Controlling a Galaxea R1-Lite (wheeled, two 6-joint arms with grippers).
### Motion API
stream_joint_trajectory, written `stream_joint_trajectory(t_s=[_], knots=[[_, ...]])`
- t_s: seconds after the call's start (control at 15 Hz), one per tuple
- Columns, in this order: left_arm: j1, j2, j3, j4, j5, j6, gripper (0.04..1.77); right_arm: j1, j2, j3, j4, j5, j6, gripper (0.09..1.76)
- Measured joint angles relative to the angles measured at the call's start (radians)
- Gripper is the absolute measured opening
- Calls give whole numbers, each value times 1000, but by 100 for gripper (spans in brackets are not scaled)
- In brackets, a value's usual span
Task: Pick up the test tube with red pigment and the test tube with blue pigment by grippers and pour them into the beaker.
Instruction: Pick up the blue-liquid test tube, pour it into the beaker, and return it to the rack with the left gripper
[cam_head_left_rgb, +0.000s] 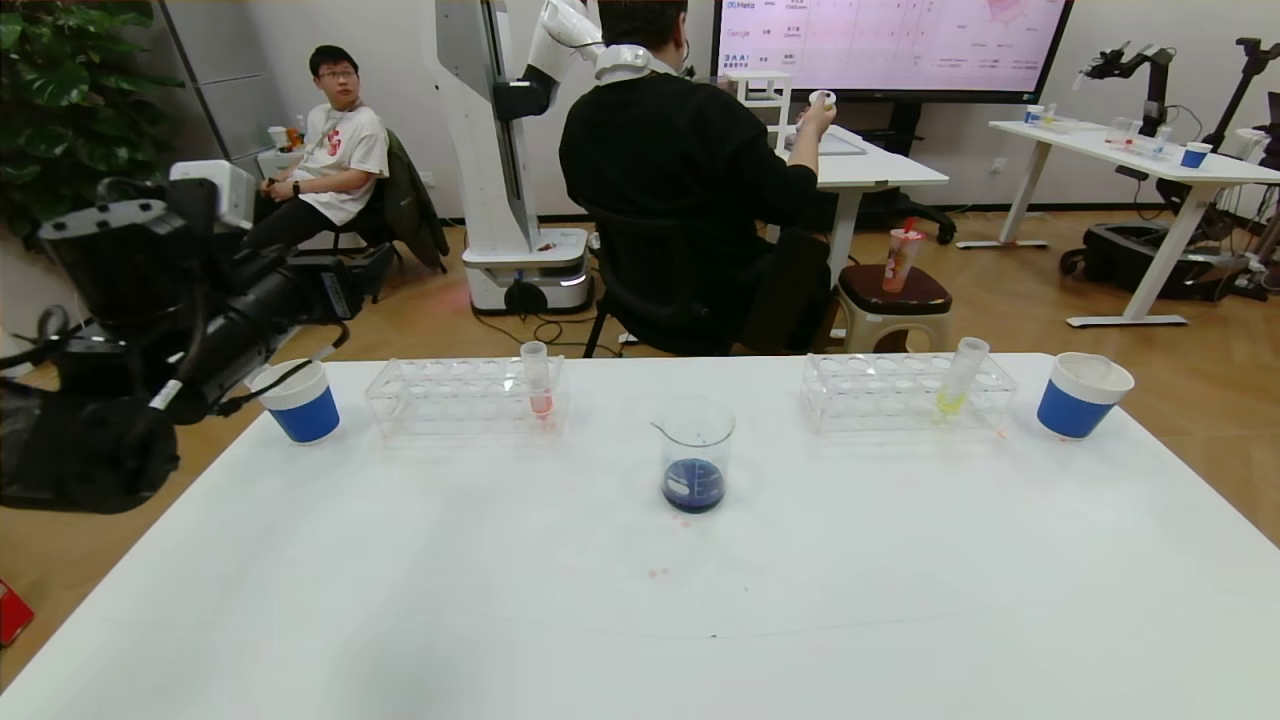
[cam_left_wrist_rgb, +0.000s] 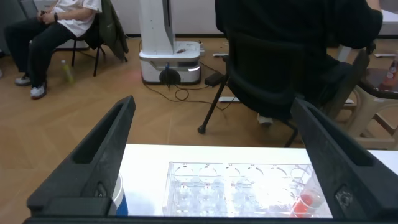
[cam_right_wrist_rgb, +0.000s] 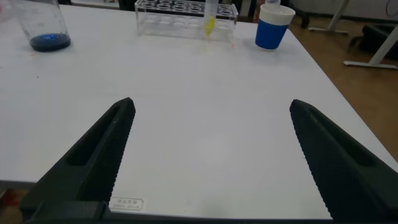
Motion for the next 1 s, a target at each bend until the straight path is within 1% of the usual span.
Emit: stream_joint_trajectory(t_s=[0.27,0.53,0.73,1.0], knots=[[1,-262,49,198,-5,14,174,0,0,0,0,0,0,174],[7,-573,130,407,-7,60,174,0,0,0,0,0,0,174],[8,-829,179,631,-8,101,174,0,0,0,0,0,0,174],[1,-1163,206,941,-10,119,174,0,0,0,0,0,0,174]])
